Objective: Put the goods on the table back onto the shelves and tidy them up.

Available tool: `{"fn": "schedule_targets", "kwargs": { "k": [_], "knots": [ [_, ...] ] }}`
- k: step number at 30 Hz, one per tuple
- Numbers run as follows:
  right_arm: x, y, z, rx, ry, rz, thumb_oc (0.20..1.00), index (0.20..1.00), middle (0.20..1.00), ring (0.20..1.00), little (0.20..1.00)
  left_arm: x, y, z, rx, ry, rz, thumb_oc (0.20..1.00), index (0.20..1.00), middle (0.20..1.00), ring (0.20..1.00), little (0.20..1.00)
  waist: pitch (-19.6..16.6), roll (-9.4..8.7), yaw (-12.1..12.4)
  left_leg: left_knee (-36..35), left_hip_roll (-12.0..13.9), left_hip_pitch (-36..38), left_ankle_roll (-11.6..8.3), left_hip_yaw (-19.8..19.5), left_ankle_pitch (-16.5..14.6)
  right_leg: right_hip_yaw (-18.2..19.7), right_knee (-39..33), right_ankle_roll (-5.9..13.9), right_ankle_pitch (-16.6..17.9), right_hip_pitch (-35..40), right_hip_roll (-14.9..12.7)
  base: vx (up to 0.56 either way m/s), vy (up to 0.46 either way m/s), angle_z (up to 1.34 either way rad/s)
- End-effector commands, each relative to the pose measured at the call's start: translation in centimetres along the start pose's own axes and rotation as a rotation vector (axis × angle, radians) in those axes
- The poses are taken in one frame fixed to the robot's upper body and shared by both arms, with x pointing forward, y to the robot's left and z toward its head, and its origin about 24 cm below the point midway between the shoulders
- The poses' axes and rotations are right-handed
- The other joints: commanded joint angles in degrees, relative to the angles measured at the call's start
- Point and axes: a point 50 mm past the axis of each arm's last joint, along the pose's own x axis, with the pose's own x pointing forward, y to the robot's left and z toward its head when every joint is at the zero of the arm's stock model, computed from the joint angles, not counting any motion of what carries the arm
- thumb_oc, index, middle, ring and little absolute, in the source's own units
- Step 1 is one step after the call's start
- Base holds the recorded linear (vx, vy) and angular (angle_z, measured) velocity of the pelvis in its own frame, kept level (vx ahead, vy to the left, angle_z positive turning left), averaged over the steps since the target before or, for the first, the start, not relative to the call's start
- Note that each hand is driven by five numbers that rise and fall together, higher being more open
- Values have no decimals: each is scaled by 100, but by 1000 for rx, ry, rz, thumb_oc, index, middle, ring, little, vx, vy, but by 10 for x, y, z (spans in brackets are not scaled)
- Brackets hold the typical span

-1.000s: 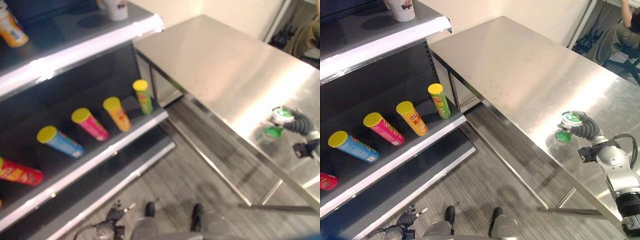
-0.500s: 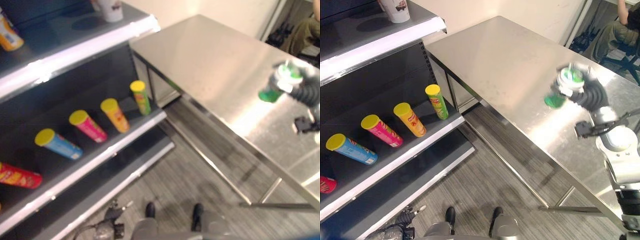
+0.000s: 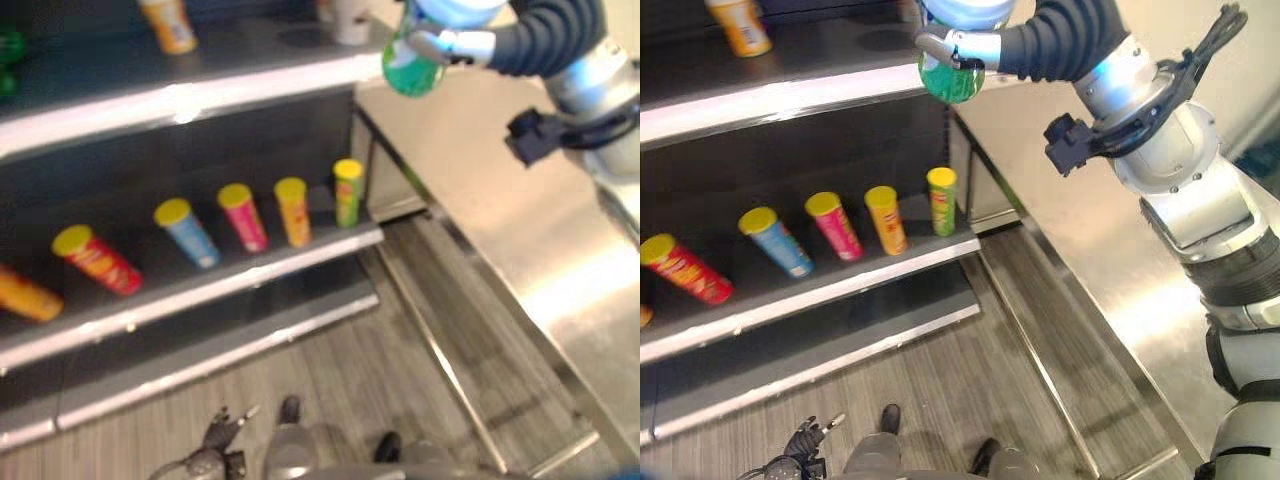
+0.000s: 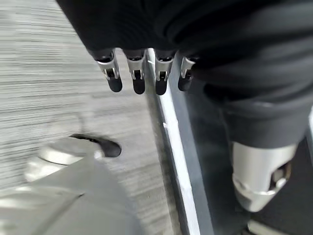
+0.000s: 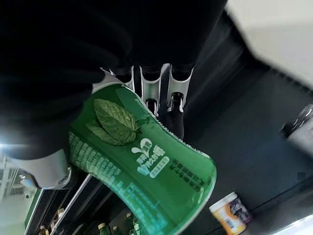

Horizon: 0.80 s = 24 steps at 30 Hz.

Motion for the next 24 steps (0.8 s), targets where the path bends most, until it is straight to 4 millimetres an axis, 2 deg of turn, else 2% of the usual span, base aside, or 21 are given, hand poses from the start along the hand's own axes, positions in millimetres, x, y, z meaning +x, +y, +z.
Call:
{"fn": "schedule_targets", "kwargs": {
  "k": [1,2,4,5,6,7,8,9,10,11,12,13,14,15,16,18,24],
  "knots": [
    [12,-22,-8,-22,44,-93,200,200,200,200,200,2,21,12,58,-46,38,1000,1000,1000,1000,1000,-271,174,112,2,48,345,-412,-272,-677,484,-355,485,-348,96,-178,40,178,90],
    [12,-22,-8,-22,44,-93,200,200,200,200,200,2,21,12,58,-46,38,1000,1000,1000,1000,1000,-271,172,108,0,44,345,-410,-276,-675,480,-354,488,-348,97,-182,65,182,88],
    [7,-24,-20,-35,100,-104,200,200,200,200,200,1,20,7,87,-25,29,1000,1000,1000,1000,1000,-356,220,169,-37,-222,383,-256,-355,-823,365,-12,598,-260,183,-539,153,224,66],
    [4,-26,-26,-51,135,-107,200,200,200,200,200,1,20,6,109,-22,19,1000,1000,1000,1000,1000,-367,211,188,-49,-339,536,-194,-375,-1035,434,415,719,-275,194,-771,216,270,74],
    [4,-25,-29,-51,151,-104,200,200,200,200,200,1,19,6,129,-23,14,1000,1000,1000,1000,1000,-341,206,170,-63,-506,628,-92,-409,-1117,526,833,806,15,103,-1010,165,198,80],
    [5,-25,-29,-51,151,-104,200,200,200,200,200,1,19,6,128,-24,14,1000,1000,1000,1000,1000,-335,188,170,-61,-539,632,-74,-402,-1119,544,869,830,13,88,-1051,93,204,57],
    [2,-31,-34,-57,178,-139,200,200,200,200,200,3,21,15,180,-49,11,1000,1000,1000,1000,1000,-271,144,140,-43,-722,687,21,-590,-1176,772,1442,877,341,-100,-1238,-23,118,52],
    [-1,-37,-38,-72,205,-154,200,200,200,200,200,4,18,22,202,-72,-4,1000,1000,1000,1000,1000,-243,134,82,-65,-774,601,54,-757,-1029,953,1517,757,439,-278,-1201,-22,60,78],
    [-1,-42,-40,-89,227,-161,200,200,200,200,200,5,17,27,205,-92,-12,1000,1000,1000,1000,1000,-234,154,32,-82,-725,536,12,-960,-990,1317,1376,714,240,-434,-977,-66,-57,100],
    [2,-46,-41,-99,235,-158,200,200,200,200,200,6,16,31,206,-106,-20,1000,1000,1000,1000,1000,-251,178,2,-86,-692,449,-35,-1068,-946,1582,1064,742,144,-567,-773,-1,-84,94],
    [2,-46,-41,-99,235,-157,200,200,200,200,200,6,16,31,206,-106,-20,1000,1000,1000,1000,1000,-256,181,-1,-86,-691,443,-35,-1069,-945,1579,1060,742,147,-570,-771,53,-148,88],
    [-1,-60,-47,-133,280,-198,200,200,200,200,200,7,20,42,234,-137,-3,1000,1000,1000,1000,1000,-212,141,-55,112,-754,274,-98,-1340,-988,2277,195,912,-33,-574,-333,53,-107,48],
    [0,-60,-47,-133,280,-198,200,200,200,200,200,7,20,42,234,-137,-3,1000,1000,1000,1000,1000,-223,141,-63,109,-759,256,-94,-1347,-974,2268,169,915,-10,-577,-336,143,-175,54],
    [2,-61,-50,-118,297,-196,200,200,200,200,200,7,19,41,203,-132,-20,1000,1000,1000,1000,1000,-233,46,-37,150,-771,240,-163,-1479,-979,2469,-109,844,-42,-474,-183,88,-66,50],
    [2,-61,-50,-118,296,-196,200,200,200,200,200,7,19,41,203,-132,-20,1000,1000,1000,1000,1000,-225,48,-41,148,-768,250,-164,-1482,-981,2463,-121,843,-39,-457,-179,158,-160,82],
    [-4,-59,-66,-92,359,-213,200,200,200,200,200,8,12,40,199,-129,-36,1000,1000,1000,1000,1000,-342,25,-33,102,-623,235,-233,-1599,-922,2272,-422,804,-46,-240,-123,104,-136,60],
    [-8,-52,-83,-80,437,-209,200,200,200,200,200,8,8,32,194,-99,-38,1000,1000,1000,1000,1000,-417,13,-26,-22,-455,302,-307,-1664,-846,2089,-464,735,-106,-101,-30,70,-75,29]
  ]
}}
